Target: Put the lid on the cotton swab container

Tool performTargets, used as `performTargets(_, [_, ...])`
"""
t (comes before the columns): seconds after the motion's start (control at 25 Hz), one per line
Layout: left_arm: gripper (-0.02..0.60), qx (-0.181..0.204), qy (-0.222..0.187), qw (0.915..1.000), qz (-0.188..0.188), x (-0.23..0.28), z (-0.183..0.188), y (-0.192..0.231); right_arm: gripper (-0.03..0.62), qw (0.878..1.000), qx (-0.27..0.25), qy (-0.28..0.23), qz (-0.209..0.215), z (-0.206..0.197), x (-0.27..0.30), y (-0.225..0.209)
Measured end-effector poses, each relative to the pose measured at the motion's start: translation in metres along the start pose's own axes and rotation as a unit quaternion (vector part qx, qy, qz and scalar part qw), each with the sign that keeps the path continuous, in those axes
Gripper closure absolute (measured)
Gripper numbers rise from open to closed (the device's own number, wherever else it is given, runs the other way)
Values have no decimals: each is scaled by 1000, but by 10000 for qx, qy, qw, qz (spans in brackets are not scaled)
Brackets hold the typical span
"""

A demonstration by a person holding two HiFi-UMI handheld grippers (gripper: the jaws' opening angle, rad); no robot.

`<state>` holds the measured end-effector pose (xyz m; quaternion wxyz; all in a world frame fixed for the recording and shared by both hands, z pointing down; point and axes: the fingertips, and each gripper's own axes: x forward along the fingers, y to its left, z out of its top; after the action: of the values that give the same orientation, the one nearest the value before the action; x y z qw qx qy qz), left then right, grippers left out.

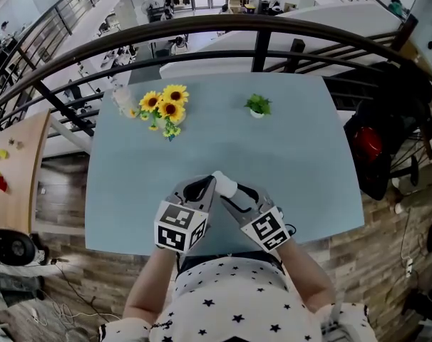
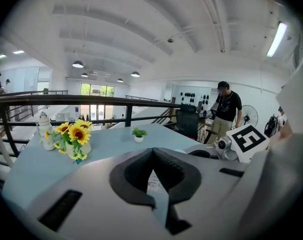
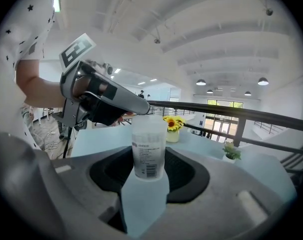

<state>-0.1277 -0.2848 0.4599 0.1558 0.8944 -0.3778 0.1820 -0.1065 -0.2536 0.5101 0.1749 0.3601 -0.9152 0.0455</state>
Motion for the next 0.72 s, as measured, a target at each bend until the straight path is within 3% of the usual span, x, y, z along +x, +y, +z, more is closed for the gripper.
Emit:
performTargets(0.52, [580, 146, 163, 9997, 59, 5, -4, -1, 402, 10000, -51, 43, -46, -1, 1, -4])
performTargets(0.72, [580, -77, 121, 9999, 56, 6, -11, -1, 402, 9999, -95, 88, 0, -8, 1, -1])
